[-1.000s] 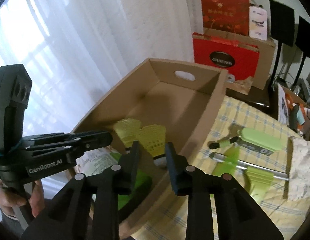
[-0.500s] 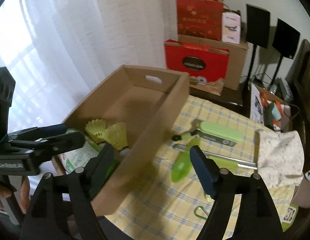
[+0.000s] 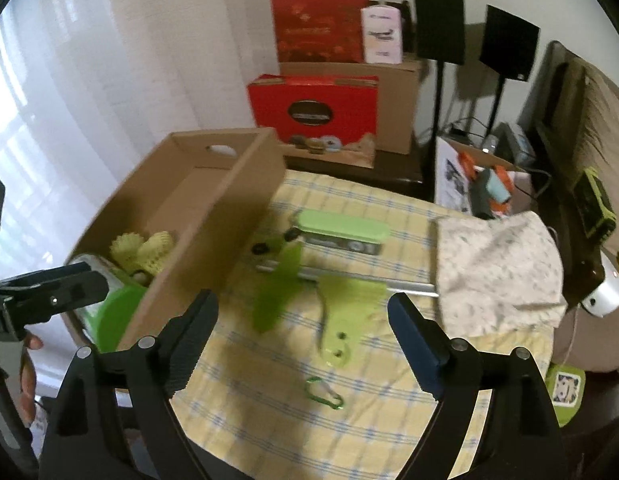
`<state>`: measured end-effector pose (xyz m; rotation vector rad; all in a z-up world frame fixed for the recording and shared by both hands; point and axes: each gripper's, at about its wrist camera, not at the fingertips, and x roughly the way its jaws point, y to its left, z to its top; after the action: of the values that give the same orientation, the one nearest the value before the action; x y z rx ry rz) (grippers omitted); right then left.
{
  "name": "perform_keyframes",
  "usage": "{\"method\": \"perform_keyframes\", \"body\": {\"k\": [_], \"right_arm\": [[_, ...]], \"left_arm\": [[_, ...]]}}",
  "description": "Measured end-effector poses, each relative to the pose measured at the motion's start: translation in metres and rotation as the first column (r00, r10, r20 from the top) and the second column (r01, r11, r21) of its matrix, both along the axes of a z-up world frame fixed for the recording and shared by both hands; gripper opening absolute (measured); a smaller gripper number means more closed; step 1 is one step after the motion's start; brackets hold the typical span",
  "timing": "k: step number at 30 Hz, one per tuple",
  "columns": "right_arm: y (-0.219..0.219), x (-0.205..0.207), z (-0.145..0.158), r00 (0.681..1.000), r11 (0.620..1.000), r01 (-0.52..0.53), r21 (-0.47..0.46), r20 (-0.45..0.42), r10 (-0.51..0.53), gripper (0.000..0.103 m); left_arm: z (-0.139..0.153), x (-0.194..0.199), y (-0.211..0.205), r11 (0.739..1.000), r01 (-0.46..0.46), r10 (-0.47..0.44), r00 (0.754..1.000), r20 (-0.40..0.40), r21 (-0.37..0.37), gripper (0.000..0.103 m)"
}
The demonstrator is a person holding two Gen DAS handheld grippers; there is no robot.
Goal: Organize objects
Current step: 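Move both grippers back over the table toward the green racket toy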
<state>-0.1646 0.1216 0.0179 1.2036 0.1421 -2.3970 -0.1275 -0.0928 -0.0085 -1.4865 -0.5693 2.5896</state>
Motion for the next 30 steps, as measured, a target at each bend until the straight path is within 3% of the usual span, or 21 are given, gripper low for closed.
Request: {"method": "perform_keyframes", "body": {"k": [11,30], "right_arm": [[0.048,-0.001,-0.006,0.997,0.997,0.078,-0.005,0.0,-0.078,0.088],[0.107,-0.019,-0.025,0.982,0.982,0.187,-0.036,0.041,-0.186,0.088]], "left_arm": [[0.014,-0.001,0.059,0.974,0.054,-0.07,0.995,-0.066,-0.221,0.103],[-0.015,-0.027,0.117,0.96,0.166,-0.173,0.985,-0.012,-0.224,0.103]]}}
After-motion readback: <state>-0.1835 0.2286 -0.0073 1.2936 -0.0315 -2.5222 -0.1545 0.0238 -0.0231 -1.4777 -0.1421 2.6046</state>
